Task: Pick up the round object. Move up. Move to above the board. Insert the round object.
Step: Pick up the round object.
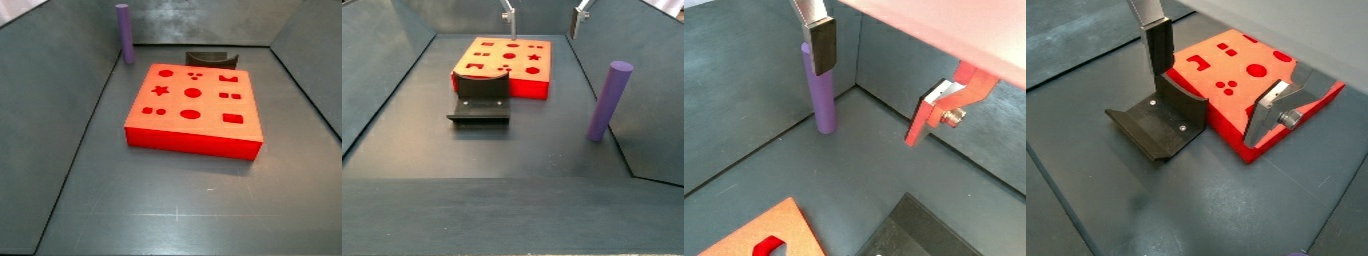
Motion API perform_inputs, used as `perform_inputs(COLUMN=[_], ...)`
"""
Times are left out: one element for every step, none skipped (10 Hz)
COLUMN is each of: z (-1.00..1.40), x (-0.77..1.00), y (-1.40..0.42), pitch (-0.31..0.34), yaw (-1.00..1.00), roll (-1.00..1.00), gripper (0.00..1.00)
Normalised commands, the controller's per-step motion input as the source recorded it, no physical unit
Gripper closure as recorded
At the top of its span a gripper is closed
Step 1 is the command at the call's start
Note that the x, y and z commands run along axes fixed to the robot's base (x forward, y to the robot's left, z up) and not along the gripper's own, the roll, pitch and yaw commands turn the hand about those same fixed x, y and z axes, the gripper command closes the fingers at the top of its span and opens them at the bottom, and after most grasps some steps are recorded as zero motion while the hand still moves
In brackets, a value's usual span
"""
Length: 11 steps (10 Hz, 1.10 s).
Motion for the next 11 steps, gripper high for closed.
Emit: perform_inputs(z=[-0.12, -0.02, 0.00, 0.12, 0.11, 0.00, -0.17, -0.18, -0.19, -0.36, -0.39], x=[-0.60, -1.00, -1.00, -1.00, -1.00, -1.00, -1.00, -0.97, -0.91, -0.43, -0.37], y=[0.13, 0.14, 0.16, 0.11, 0.14, 0.18, 0.17, 0.21, 0.26, 0.33, 0.28], pitch=[0.021, 0.000, -0.071, -0.091, -0.084, -0.037, -0.020, 0.000, 0.000, 0.004, 0.010], yaw=[0.00, -0.03, 0.00, -0.01, -0.03, -0.06, -0.05, -0.05, -0.03, -0.06, -0.05], roll=[0.06, 0.03, 0.02, 0.07, 0.05, 0.03, 0.02, 0.02, 0.00, -0.02, -0.03], gripper=[0.00, 0.00, 0.00, 0.00, 0.00, 0.00, 0.00, 0.00, 0.00, 0.00, 0.00])
